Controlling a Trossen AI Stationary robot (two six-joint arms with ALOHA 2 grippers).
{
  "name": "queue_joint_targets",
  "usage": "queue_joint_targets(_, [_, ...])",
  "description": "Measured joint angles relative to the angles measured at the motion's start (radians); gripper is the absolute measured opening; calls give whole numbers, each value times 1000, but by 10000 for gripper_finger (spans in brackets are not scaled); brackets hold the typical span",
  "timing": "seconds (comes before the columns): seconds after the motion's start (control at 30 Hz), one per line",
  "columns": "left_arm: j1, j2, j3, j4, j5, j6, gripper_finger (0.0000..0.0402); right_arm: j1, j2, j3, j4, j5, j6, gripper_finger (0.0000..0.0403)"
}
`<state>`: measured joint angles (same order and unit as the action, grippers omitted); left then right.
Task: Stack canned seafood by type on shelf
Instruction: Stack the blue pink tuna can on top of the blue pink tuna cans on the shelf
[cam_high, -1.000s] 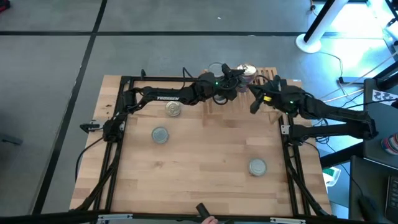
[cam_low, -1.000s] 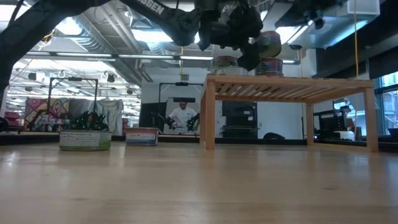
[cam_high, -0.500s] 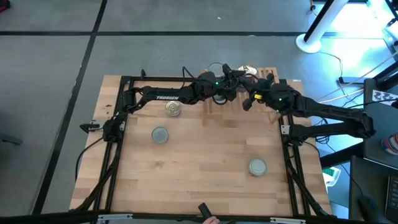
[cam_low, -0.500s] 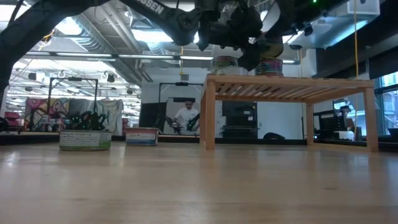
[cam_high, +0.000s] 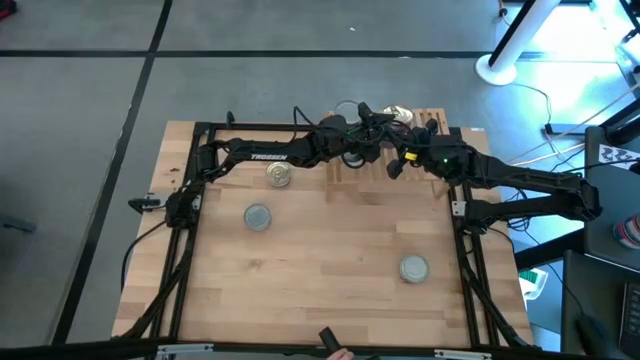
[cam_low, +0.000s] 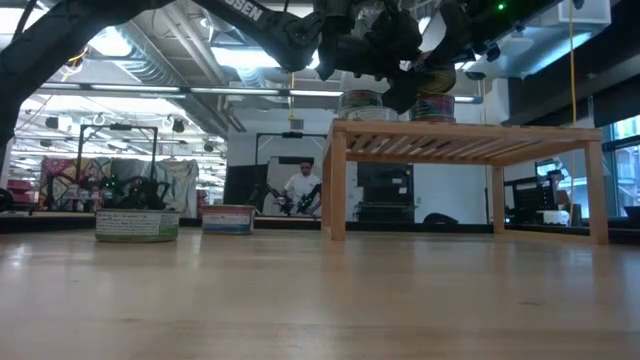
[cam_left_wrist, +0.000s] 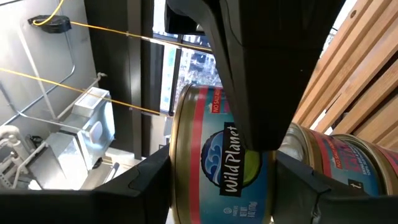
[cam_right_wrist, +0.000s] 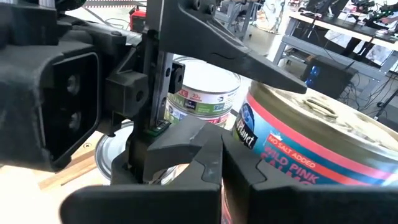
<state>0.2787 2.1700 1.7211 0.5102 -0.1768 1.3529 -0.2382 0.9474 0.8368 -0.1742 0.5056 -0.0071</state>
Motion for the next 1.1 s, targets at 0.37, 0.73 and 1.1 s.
queue_joint_targets(0.37, [0, 1, -2, 0, -1, -24, 207, 0, 0, 0, 0, 0, 0, 5])
queue_joint_targets(0.73, [0, 1, -2, -1, -2, -56, 208, 0, 0, 0, 0, 0, 1, 5])
queue_joint_targets(1.1, [-2, 4, -5, 45, -1, -73, 208, 0, 0, 0, 0, 0, 1, 5])
